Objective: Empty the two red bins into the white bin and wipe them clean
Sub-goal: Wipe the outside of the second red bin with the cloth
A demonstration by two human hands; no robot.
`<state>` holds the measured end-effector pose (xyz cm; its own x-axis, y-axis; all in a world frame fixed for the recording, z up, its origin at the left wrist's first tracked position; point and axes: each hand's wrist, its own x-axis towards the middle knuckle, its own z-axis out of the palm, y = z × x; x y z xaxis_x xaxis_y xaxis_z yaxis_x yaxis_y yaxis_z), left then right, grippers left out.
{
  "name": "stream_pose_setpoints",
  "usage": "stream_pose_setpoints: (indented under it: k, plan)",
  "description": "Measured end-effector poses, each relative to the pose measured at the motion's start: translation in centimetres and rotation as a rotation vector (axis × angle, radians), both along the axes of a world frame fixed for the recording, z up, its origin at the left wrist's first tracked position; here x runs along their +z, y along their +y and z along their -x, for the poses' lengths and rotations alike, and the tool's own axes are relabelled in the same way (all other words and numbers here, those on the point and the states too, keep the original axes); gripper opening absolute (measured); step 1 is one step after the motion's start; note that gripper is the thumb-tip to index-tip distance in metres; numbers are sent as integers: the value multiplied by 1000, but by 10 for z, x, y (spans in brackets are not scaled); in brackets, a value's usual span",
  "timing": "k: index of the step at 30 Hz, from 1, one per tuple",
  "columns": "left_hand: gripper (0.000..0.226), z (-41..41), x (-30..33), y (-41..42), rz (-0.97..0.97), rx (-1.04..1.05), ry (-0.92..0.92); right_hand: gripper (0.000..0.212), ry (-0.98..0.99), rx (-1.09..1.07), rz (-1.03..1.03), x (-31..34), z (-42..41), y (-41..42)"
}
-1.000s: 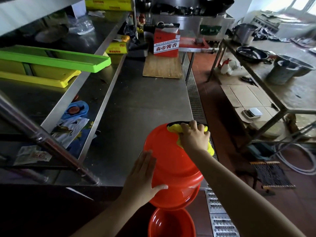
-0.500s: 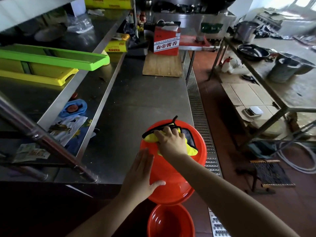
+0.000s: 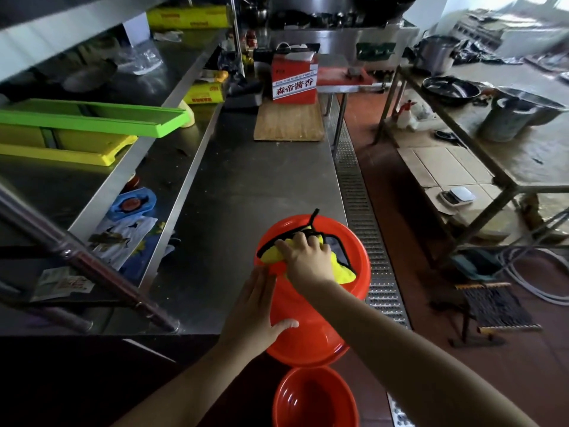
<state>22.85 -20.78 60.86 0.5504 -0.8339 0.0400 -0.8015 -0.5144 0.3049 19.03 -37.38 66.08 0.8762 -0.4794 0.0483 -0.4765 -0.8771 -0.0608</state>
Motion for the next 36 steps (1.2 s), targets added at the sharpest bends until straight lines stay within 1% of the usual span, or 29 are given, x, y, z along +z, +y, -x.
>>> stream_pose_setpoints:
  k: [1, 3, 5, 6, 7, 9, 11, 13, 15, 18, 20, 21, 24, 26, 28, 32, 34, 36]
  plan:
    - [116, 0, 1, 0, 9, -10, -38, 63, 29, -23, 13, 3, 7, -14]
    - [112, 1, 1, 1, 40, -24, -84, 67, 96, -145, 25, 10, 26, -48]
    - [112, 2, 1, -1, 62, -29, -87, 64, 97, -256, 51, 14, 39, -65]
    - [113, 3, 1, -3, 72, -30, -82, 60, 86, -278, 58, 14, 40, -60]
    - [114, 3, 1, -4, 82, -29, -79, 56, 69, -275, 52, 13, 38, -49]
    - [117, 3, 0, -5, 114, -24, -61, 53, 34, -193, 19, 6, 31, -17]
    - [120, 3, 0, -5, 162, -9, -5, 59, 15, -72, -23, 0, 30, 8]
    - [122, 2, -2, -3, 186, 15, 43, 64, 21, 5, -34, 2, 38, 10]
    - [121, 1, -2, -4, 177, 30, 65, 66, 60, -25, -11, 10, 50, -8]
    - [119, 1, -5, -6, 154, 22, 29, 62, 131, -207, 22, 22, 72, -40]
    - [118, 2, -6, -5, 164, 22, 22, 56, 140, -280, 33, 24, 78, -36]
    - [118, 2, -6, -5, 172, 17, 27, 54, 133, -283, 26, 23, 76, -25]
    - [116, 0, -8, -5, 222, -9, 29, 55, 86, -144, -35, 17, 66, 20]
    - [117, -2, -12, -4, 239, -34, 42, 58, 70, -51, -73, 13, 68, 32]
    - [121, -4, -13, -3, 217, 11, 81, 55, 76, -54, -67, 17, 79, 20]
    - [125, -3, -13, -9, 198, 47, 122, 59, 161, -165, -50, 30, 108, -19]
    - [127, 0, -12, -9, 216, 48, 144, 58, 173, -113, -22, 30, 112, -16]
    - [129, 2, -11, -7, 252, 72, 196, 57, 181, 18, 5, 27, 110, -3]
